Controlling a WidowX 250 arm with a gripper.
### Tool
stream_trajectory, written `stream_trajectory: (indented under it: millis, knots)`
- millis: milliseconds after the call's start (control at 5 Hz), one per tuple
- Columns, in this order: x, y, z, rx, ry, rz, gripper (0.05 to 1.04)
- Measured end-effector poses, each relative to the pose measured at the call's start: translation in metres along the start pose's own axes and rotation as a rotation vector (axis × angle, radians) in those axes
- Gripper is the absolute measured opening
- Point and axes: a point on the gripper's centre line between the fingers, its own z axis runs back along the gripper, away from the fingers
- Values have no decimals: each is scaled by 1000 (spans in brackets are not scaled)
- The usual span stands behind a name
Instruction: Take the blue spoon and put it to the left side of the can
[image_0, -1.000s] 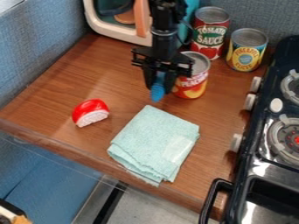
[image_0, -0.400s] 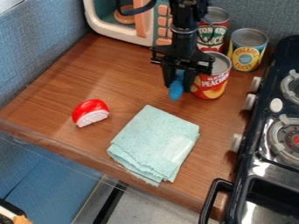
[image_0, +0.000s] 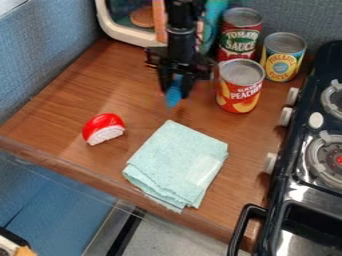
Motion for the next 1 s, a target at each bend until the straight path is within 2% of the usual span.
stream_trajectory:
  millis: [200,400,600,800,1000]
  knots:
    - [-5,9,-20,-9,37,-14,437]
    - [-8,7,-27,-27,40,-43,542]
    - [-13,6,-26,-26,27,-70,805]
    - [-16,3,-4,-39,5,-91,997]
    - [-13,1,40,-64,-76,-94,1000]
